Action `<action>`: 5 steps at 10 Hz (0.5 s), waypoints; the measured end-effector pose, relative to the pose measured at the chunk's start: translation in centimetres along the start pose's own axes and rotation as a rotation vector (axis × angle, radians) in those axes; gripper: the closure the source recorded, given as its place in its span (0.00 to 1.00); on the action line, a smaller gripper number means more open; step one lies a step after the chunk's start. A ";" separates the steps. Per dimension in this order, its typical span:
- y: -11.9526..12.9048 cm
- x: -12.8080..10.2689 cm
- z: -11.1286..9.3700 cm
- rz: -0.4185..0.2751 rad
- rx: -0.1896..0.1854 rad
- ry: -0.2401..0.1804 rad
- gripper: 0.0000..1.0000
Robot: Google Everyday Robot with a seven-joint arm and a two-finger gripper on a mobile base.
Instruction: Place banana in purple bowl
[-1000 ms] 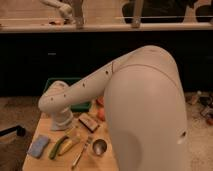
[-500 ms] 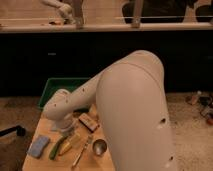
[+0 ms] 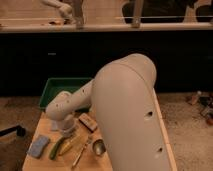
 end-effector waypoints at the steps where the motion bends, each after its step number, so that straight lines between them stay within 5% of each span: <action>1: 0.0 -0.1 0.4 -0.002 -0.013 -0.003 0.20; 5: -0.3 0.1 1.3 -0.009 -0.040 -0.024 0.20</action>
